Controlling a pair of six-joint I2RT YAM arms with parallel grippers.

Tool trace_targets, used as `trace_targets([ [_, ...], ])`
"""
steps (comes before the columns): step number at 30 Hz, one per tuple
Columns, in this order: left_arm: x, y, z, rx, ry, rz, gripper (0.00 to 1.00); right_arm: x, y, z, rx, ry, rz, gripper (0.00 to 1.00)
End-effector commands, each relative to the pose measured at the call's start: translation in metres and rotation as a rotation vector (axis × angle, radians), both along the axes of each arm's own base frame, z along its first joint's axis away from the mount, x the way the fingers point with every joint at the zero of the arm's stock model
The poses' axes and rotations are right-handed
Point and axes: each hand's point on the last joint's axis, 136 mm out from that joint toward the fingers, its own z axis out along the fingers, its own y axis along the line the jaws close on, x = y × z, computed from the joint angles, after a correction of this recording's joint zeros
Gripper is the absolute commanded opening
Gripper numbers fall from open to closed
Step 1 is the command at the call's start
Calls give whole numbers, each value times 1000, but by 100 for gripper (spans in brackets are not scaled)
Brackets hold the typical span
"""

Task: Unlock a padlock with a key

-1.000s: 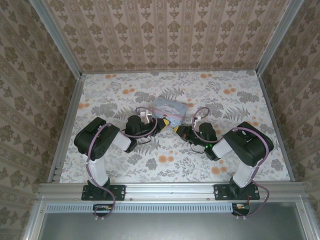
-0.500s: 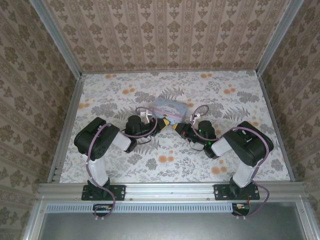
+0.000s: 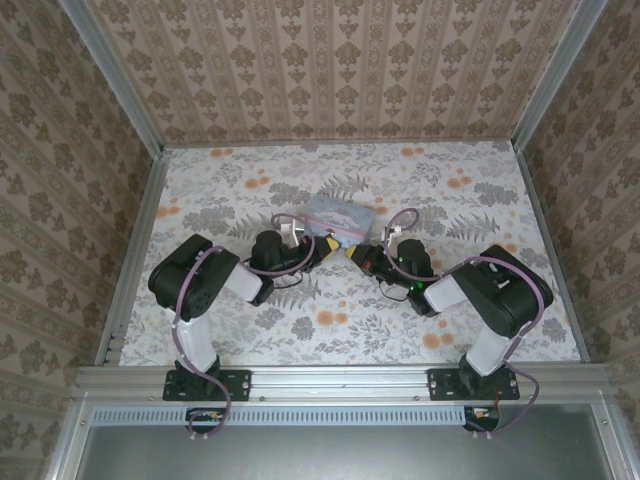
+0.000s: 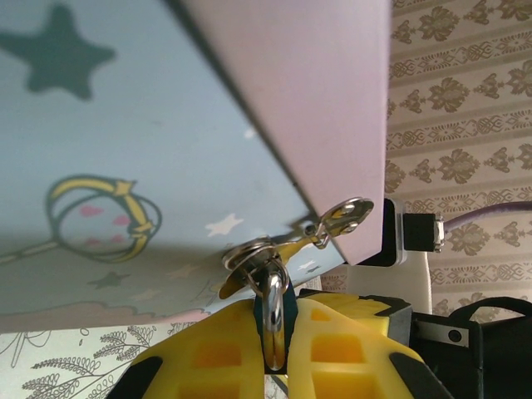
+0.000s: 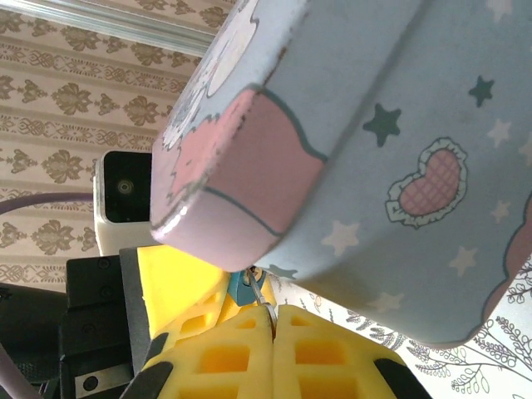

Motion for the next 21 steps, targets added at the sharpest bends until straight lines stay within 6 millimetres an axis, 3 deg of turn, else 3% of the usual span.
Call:
trace_targets([
  [1, -2, -5, 10, -29, -47, -22, 0, 8, 1, 20, 15, -56, -11, 0],
  [21, -1, -13, 26, -72, -38, -18, 0, 12, 4, 14, 25, -45, -9, 0],
])
